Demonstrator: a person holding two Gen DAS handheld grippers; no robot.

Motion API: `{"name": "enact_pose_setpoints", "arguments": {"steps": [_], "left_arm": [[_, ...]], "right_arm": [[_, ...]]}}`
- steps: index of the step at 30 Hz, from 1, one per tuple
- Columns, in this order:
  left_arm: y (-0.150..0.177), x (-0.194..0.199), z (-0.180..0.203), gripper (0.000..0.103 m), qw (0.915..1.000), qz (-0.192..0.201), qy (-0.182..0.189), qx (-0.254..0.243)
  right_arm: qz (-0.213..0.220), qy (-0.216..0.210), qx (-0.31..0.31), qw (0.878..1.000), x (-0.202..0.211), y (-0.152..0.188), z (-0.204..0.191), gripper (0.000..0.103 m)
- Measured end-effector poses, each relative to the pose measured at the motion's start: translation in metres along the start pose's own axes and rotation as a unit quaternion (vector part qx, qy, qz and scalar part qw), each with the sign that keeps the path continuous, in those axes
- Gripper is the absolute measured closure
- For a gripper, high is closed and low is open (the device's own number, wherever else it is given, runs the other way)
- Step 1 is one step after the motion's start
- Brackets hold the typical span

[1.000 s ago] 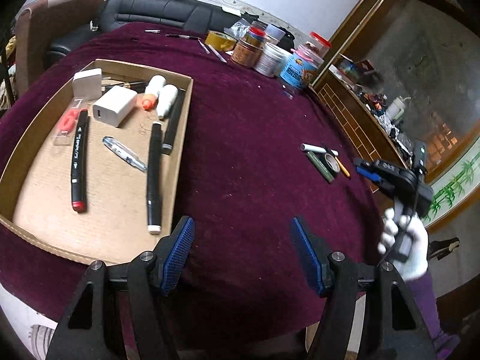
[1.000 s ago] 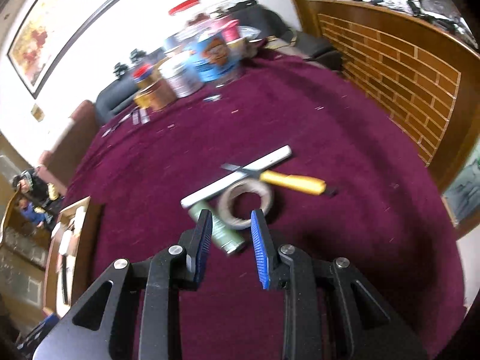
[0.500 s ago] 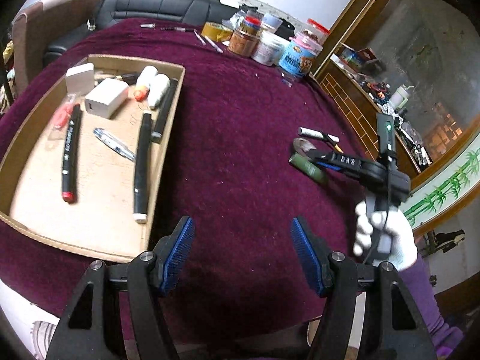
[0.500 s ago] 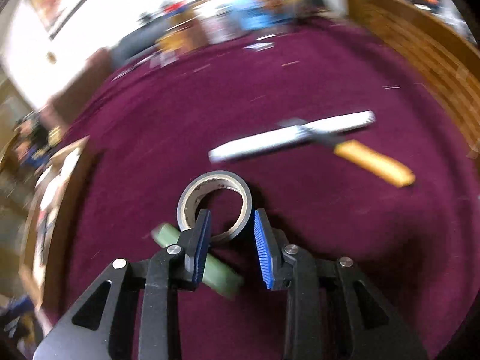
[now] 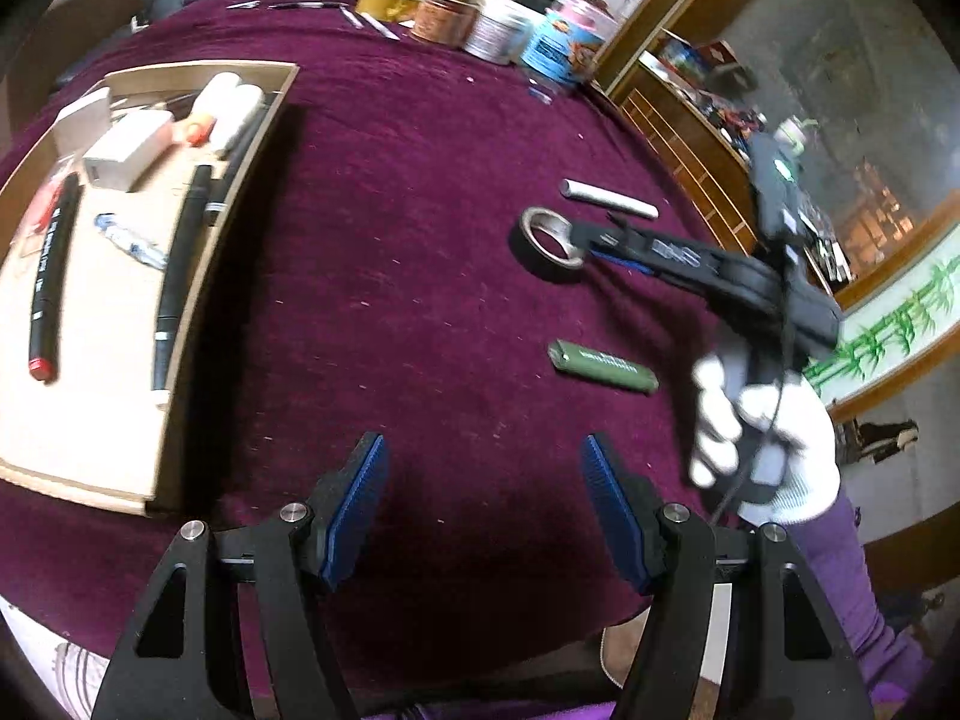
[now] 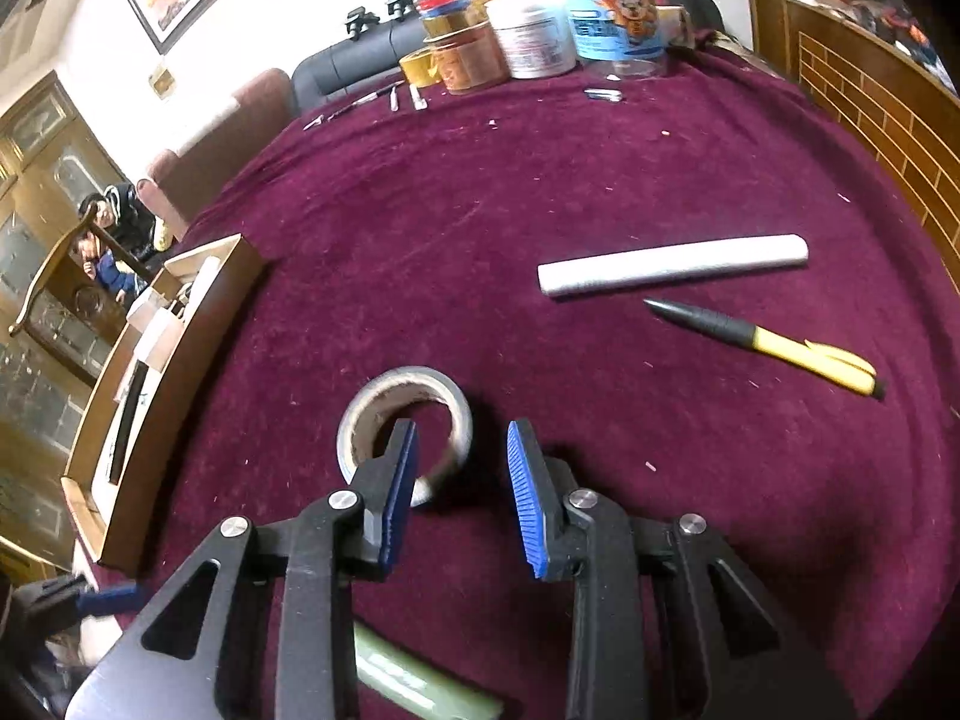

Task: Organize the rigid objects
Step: 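Grasp the green cylinder with the left tool while the right tool grasps the tape roll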

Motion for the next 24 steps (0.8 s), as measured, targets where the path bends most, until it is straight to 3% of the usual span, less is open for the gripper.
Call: {"name": "enact_pose_setpoints", "arguments": {"steps": [3,6,11,13,16,18,21,22,23,24], "left_arm": [[0.002,-0.002,0.009,0.042,0.9998,-0.007,-0.001,-0.019],[0.003,-0.004,0.024,0.042,0.9981,-0.013,0.000,-0.060],[-0.006,-0.021,0.050,0.042,0.9888,-0.031,-0.010,-0.146],[-0.013,-0.034,0.060,0.042,0.9803,-0.037,-0.027,-0.192],[-0.021,-0.062,0.076,0.042,0.9598,-0.061,-0.037,-0.271],[-0.023,-0.089,0.084,0.042,0.9414,-0.091,-0.030,-0.323],[-0.025,-0.118,0.085,0.043,0.9233,-0.124,-0.033,-0.362],[-0.025,-0.127,0.083,0.046,0.9198,-0.136,-0.039,-0.366],[-0.031,-0.129,0.084,0.055,0.9256,-0.130,-0.023,-0.355],[-0.035,-0.131,0.084,0.072,0.9298,-0.134,-0.016,-0.343]], "right_arm": [[-0.008,0.014,0.021,1.000,-0.017,-0.005,-0.012,0.075],[-0.005,0.034,0.032,0.999,-0.017,-0.008,-0.012,0.093],[0.004,0.039,-0.001,0.999,0.002,0.001,0.020,0.094],[0.009,0.039,-0.019,0.999,0.015,0.006,0.040,0.094],[0.019,0.037,-0.042,0.998,0.036,0.014,0.069,0.093],[0.020,0.031,-0.058,0.998,0.047,0.021,0.085,0.093],[0.012,0.021,-0.081,0.996,0.055,0.032,0.101,0.093],[0.009,0.019,-0.087,0.996,0.056,0.035,0.105,0.093],[0.008,0.018,-0.090,0.996,0.056,0.037,0.106,0.093],[0.007,0.018,-0.095,0.995,0.057,0.039,0.109,0.093]]}}
Point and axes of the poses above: each gripper's, at about its wrist camera, not at the fingertips, and x roughly against the way its jaws point, z to its right, y to its underside, the point moved 6 cm from there along -x, roughly the way its jaws point, and after that the axes turned 13 degrees about y, right-handed, at the moved point
